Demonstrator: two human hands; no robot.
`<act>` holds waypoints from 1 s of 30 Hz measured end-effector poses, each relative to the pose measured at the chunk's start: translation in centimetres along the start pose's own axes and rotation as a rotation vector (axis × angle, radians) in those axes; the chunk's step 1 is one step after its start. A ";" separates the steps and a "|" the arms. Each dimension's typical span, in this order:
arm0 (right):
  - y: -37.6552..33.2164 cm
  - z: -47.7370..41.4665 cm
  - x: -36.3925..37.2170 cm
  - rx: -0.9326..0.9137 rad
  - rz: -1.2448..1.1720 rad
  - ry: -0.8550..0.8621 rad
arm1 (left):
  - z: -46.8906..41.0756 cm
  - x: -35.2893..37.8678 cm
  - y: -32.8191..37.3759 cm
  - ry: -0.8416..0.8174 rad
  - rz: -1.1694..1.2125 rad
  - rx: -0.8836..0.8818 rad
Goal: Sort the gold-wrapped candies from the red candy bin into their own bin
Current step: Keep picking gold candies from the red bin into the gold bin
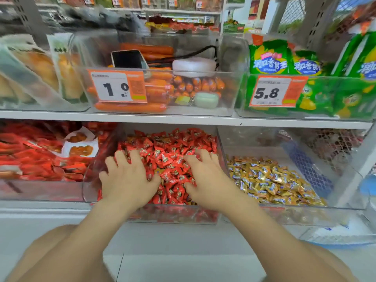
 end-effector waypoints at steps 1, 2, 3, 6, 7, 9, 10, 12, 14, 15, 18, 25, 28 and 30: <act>-0.4 -0.9 0.4 0.056 0.031 0.021 | -0.1 0.2 -0.2 -0.023 0.030 0.010; -0.6 -2.0 0.6 0.105 0.051 0.065 | -0.5 0.7 -0.5 -0.048 0.065 0.040; -0.7 -3.2 0.8 0.158 0.058 0.113 | -0.9 1.0 -0.5 -0.067 0.088 0.082; -0.3 -6.2 1.3 0.349 -0.028 0.095 | -1.9 1.6 -0.4 -0.097 0.157 0.183; -0.3 -6.8 1.6 0.392 -0.052 0.023 | -2.1 1.6 -0.3 -0.100 0.188 0.209; -1.3 -7.4 2.3 0.406 -0.062 -0.117 | -2.3 1.6 -0.2 -0.114 0.249 0.254; -2.0 -7.4 2.6 0.383 -0.073 -0.156 | -2.4 1.6 -0.3 -0.136 0.276 0.265; -3.8 -7.3 3.2 0.311 -0.123 -0.172 | -2.7 1.8 -0.9 -0.195 0.309 0.270; -5.4 -7.0 3.7 0.237 -0.169 -0.165 | -3.1 1.7 -1.4 -0.214 0.326 0.271; -6.1 -6.9 3.8 0.207 -0.190 -0.161 | -3.3 1.5 -1.6 -0.202 0.335 0.264; -7.6 -7.0 3.8 0.129 -0.336 -0.186 | -3.7 0.9 -2.6 -0.137 0.340 0.217; -5.9 -6.2 -1.1 -0.035 -0.546 -0.096 | -3.5 0.0 -2.2 -0.043 0.246 0.233; -1.1 -5.8 -2.9 0.185 -0.391 0.171 | -3.2 -0.9 1.1 0.050 0.315 0.654; 1.2 -5.4 -3.4 0.342 -0.290 0.253 | -2.9 -0.5 3.5 0.099 0.331 0.882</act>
Point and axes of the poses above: each hand's wrist, its own z-axis away from the middle knuckle, its own x-axis out of the palm, y = z × x, the point moved 4 cm from there along -z, towards the middle knuckle, and after that the axes turned 12 degrees about x, right-handed, at the moved point
